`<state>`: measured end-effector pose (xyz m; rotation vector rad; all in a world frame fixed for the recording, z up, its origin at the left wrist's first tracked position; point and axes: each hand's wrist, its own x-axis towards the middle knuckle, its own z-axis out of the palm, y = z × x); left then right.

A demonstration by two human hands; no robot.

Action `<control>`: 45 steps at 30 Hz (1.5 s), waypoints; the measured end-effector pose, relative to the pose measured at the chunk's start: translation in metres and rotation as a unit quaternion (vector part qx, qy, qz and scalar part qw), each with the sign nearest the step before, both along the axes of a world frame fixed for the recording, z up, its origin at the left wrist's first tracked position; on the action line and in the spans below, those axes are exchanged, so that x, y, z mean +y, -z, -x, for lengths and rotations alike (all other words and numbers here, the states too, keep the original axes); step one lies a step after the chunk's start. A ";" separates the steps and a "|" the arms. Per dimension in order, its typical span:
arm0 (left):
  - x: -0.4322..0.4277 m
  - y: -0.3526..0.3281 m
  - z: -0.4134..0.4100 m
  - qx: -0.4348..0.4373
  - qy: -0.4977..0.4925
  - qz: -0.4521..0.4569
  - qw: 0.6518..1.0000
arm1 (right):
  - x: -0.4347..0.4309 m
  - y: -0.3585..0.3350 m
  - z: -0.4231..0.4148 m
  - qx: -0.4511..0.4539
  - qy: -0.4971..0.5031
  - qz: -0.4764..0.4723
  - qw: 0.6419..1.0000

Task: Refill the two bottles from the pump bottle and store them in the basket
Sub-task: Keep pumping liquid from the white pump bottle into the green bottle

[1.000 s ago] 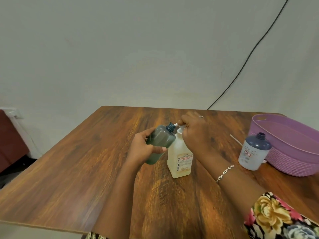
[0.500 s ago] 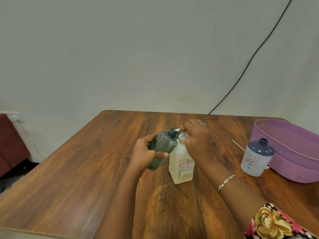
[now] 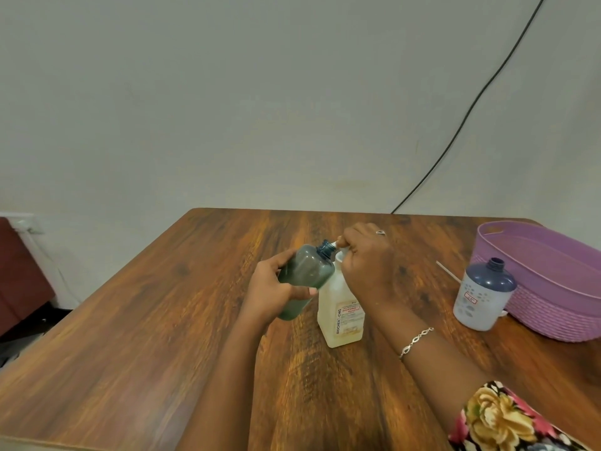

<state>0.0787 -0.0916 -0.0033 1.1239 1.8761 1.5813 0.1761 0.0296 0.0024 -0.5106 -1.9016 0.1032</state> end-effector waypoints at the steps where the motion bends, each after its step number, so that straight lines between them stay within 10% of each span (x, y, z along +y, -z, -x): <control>1: 0.000 0.000 -0.001 0.001 0.000 0.000 1.000 | 0.000 -0.001 -0.001 -0.003 -0.008 0.003 1.000; 45: -0.001 -0.003 -0.001 0.007 -0.002 0.008 1.000 | 0.007 -0.002 -0.005 0.005 -0.052 0.038 0.998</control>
